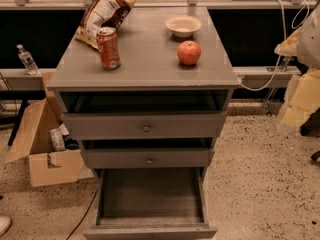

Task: Place apple into bottom drawer

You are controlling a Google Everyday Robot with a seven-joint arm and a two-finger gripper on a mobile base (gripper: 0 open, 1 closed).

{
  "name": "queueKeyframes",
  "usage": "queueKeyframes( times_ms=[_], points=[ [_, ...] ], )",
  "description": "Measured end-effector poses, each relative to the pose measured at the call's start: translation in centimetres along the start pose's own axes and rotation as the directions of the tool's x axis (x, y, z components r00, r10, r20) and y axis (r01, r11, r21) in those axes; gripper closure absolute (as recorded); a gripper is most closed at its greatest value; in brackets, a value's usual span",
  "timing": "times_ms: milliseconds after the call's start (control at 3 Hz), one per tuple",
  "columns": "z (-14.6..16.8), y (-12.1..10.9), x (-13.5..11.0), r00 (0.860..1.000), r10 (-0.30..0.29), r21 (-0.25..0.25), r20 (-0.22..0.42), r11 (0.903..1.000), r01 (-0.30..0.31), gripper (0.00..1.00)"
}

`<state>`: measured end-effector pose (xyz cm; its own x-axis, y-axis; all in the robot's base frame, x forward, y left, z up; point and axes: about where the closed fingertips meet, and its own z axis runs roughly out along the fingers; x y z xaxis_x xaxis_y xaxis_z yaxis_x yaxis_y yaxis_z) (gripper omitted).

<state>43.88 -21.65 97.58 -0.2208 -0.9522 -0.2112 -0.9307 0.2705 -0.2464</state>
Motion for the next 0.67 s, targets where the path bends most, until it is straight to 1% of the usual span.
queueKeyframes(
  times_ms=[333, 667],
  points=[
    [0.1, -0.1, 0.0, 1.000, 0.002, 0.002, 0.007, 1.0000, -0.002, 0.00],
    [1.5, -1.7, -0.4, 0.996, 0.062, 0.014, 0.064, 0.9979, -0.063, 0.00]
  ],
)
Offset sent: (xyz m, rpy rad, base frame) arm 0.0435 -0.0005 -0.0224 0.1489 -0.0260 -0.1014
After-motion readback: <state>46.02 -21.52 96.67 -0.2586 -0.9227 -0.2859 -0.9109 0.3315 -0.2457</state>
